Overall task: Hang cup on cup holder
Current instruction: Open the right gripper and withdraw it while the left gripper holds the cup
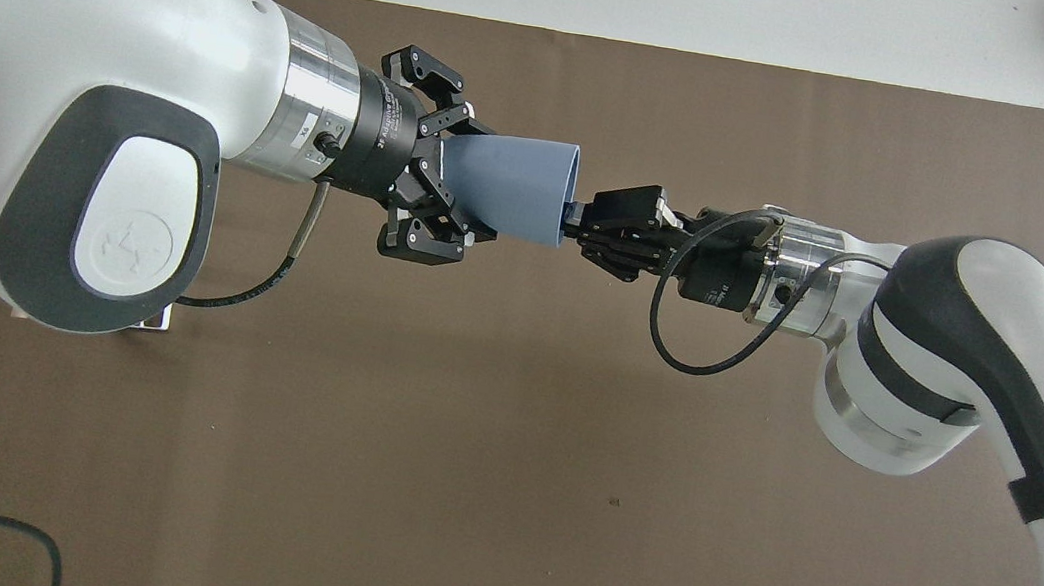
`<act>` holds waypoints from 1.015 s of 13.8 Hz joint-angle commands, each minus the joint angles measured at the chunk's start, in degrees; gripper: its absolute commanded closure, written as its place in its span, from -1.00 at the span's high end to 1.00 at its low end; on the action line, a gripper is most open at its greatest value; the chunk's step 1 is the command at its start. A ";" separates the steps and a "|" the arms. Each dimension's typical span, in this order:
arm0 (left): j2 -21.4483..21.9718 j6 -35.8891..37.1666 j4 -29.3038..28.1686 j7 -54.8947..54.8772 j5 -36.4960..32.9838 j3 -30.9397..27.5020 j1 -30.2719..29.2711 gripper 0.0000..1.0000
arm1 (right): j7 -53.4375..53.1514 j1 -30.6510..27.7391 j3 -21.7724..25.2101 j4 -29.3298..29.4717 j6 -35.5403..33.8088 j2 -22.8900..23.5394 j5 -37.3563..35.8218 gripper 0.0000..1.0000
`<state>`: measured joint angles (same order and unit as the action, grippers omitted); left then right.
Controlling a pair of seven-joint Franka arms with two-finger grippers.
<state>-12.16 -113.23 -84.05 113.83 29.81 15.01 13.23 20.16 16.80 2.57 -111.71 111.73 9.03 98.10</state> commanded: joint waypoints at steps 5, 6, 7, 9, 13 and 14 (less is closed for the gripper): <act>0.29 -1.03 -0.51 1.48 -2.03 -0.77 0.22 -1.00 | -3.55 -0.36 -0.63 -0.70 -0.99 -1.38 1.39 0.25; 0.29 -0.94 -0.59 1.48 -2.47 -0.68 0.22 -1.00 | -3.55 -0.36 -0.63 -0.70 -1.08 -1.38 1.39 0.26; 0.29 -0.85 -0.59 1.48 -2.47 -0.68 0.22 -1.00 | -3.55 -0.36 -0.63 -0.70 -1.08 -1.38 1.39 0.26; 0.38 -0.50 -0.77 1.48 -2.56 -0.77 0.13 -1.00 | -3.64 -0.36 -0.55 -0.70 -0.99 -1.29 1.04 0.26; 0.73 -0.24 -0.86 1.13 -9.12 -0.68 0.57 -1.00 | -3.46 -1.93 -0.20 -0.35 -0.99 -1.29 -7.28 0.29; 0.91 -0.24 -1.38 1.21 -10.72 -0.68 0.66 -1.00 | -3.46 -2.99 -0.20 -0.26 -1.42 -1.29 -9.83 0.29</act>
<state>-12.27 -113.38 -84.16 114.22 22.29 14.72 13.24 17.35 16.09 2.64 -111.67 111.24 8.51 92.34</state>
